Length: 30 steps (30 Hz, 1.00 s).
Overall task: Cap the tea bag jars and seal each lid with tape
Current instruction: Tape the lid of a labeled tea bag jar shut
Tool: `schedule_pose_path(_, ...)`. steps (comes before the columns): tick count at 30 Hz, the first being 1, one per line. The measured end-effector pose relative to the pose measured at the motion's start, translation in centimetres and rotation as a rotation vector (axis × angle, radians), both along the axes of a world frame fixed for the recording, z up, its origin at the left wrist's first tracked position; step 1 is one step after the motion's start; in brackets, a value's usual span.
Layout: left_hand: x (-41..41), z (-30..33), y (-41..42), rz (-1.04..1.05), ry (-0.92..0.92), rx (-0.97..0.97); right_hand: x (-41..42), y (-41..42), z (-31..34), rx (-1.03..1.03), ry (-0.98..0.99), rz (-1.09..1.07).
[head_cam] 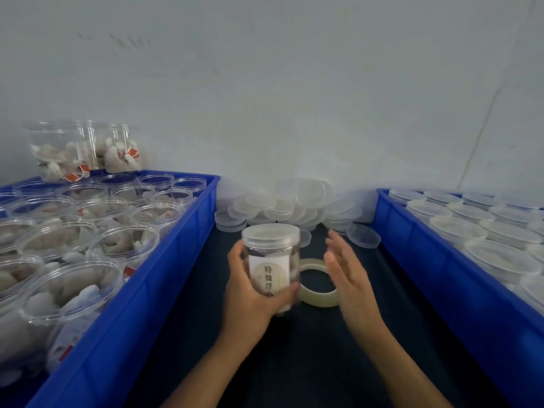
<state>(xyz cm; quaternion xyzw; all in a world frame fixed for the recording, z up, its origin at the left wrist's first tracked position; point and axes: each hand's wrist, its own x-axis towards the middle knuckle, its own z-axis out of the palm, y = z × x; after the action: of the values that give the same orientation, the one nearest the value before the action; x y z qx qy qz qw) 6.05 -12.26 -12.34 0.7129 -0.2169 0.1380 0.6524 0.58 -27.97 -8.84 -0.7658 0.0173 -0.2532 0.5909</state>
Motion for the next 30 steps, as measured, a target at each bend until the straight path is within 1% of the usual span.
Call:
schedule_pose_path(2, 0.8, -0.2, 0.5, 0.067, 0.006, -0.014, 0.5, -1.0, -1.3, -0.325, 0.147, -0.094)
schedule_pose_path(5, 1.6, -0.7, 0.8, 0.126, 0.016, 0.027, 1.2, -1.8, -3.2, -0.704, 0.284, -0.096)
schedule_pose_path(7, 1.9, -1.0, 0.9, 0.126, 0.006, 0.037, 1.4, -2.0, -3.9, -0.87, 0.315, -0.106)
schedule_pose_path(8, 2.0, -1.2, 1.0, 0.128, 0.0, 0.041, 1.5, -2.0, -4.1, -0.899, 0.313, -0.109)
schedule_pose_path(11, 2.3, -1.6, 0.9, 0.132, 0.003, 0.041, 1.6, -1.8, -3.8, -0.87, 0.295, -0.108)
schedule_pose_path(13, 2.3, -1.6, 0.9, 0.119, 0.011, 0.041, 1.5, -1.7, -3.4, -0.816, 0.305, -0.115)
schedule_pose_path(16, 2.1, -1.4, 0.9, 0.119, -0.005, 0.051, 1.0, -1.6, -2.6, -0.576, 0.292, -0.105)
schedule_pose_path(21, 0.8, -0.3, 0.5, 0.206, -0.078, 0.079, 0.2, -1.9, -1.2, -0.145, 0.26, 0.022)
schedule_pose_path(23, 0.1, 0.5, 0.6, 0.286, -0.109, 0.09, 0.1, -1.8, -0.8, -0.055, 0.246, 0.057)
schedule_pose_path(24, -0.2, 0.9, 0.7, 0.356, -0.189, 0.107, 0.0, -1.8, -0.6, -0.053, 0.231, 0.069)
schedule_pose_path(26, -0.7, 1.8, 0.8, 0.489, -0.506, 0.179, -0.1, -1.6, -0.3, -0.093, 0.215, 0.094)
schedule_pose_path(27, -0.9, 2.0, 0.8, 0.498, -0.654, 0.23, -0.1, -1.5, -0.1, -0.117, 0.219, 0.109)
schedule_pose_path(28, -1.1, 2.1, 0.7, 0.448, -0.748, 0.29, -0.2, -1.4, 0.1, -0.128, 0.226, 0.132)
schedule_pose_path(29, -1.3, 2.0, 0.4, 0.361, -0.775, 0.361, -0.3, -1.3, 0.1, -0.127, 0.236, 0.16)
schedule_pose_path(30, -1.6, 2.0, 0.1, 0.27, -0.74, 0.432, -0.4, -1.3, 0.1, -0.117, 0.242, 0.189)
